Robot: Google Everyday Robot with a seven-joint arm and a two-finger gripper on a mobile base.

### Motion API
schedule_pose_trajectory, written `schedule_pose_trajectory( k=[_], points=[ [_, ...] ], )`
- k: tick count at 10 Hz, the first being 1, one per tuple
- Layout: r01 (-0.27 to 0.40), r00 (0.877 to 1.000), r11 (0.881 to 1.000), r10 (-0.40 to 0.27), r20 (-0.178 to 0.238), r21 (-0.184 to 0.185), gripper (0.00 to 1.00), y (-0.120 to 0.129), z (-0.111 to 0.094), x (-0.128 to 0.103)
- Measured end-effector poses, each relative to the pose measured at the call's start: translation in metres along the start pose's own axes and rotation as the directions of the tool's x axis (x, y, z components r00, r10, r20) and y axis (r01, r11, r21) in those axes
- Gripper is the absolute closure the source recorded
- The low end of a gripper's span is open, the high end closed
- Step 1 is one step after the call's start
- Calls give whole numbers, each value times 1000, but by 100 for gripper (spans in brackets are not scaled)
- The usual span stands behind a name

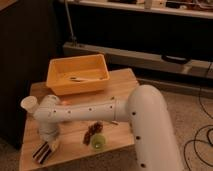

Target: Wipe table surface with eraser

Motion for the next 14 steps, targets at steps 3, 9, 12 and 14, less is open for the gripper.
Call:
schedule_pose_trajectory(
  k=[3,9,12,14],
  points=[
    [-32,999,997,32,4,-65,100,10,-32,-39],
    [-179,984,979,179,-2,-97,100,-10,-53,-99],
    [-229,973,969,229,-11,-94,100,-49,-51,-101],
    [-246,969,965,246,-18,-91,100,-74,-44,-96]
  ],
)
